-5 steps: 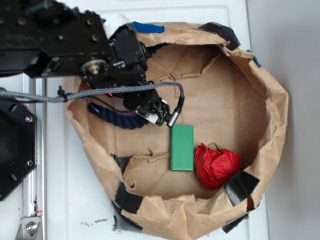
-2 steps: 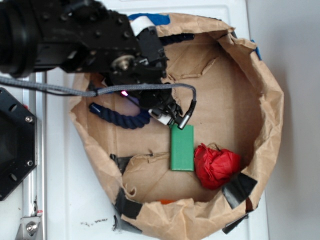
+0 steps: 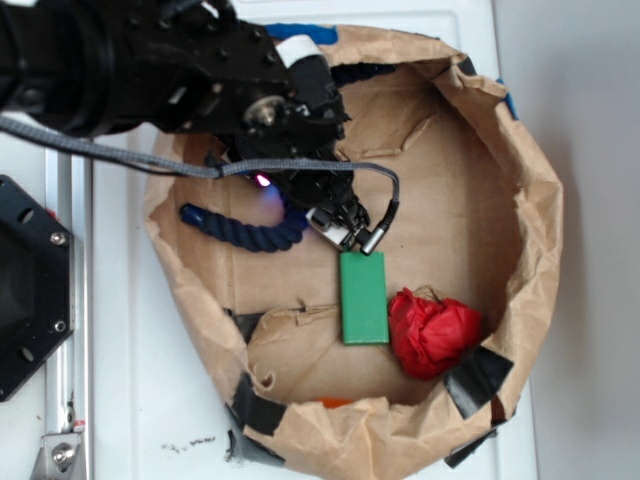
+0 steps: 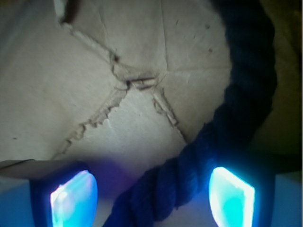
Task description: Grab the blue rope.
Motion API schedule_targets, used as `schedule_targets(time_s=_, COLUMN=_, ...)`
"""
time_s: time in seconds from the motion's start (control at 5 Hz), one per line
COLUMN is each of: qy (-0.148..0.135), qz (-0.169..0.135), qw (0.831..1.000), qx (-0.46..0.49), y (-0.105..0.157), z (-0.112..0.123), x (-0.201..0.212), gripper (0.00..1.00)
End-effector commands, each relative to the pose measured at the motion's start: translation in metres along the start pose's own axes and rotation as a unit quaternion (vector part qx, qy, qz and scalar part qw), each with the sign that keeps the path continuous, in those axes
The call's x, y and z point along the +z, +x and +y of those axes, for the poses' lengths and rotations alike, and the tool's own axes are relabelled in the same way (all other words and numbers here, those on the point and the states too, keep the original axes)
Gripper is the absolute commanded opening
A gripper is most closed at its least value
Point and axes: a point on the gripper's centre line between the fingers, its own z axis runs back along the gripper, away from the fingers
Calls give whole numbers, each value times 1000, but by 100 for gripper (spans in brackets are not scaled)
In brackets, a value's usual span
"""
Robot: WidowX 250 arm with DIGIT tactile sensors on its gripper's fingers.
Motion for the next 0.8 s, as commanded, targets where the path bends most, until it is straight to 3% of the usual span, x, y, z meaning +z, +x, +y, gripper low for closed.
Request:
schedule_targets(time_s=0.0, qy=-14, qz=-23, qw=1000, qx=-13, y=19, z=2, x=8, gripper=100)
schedule_targets(time_s=0.6, qy=-19, qz=11, qw=1000, qx=-1, y=24, z=1, x=10, gripper=100)
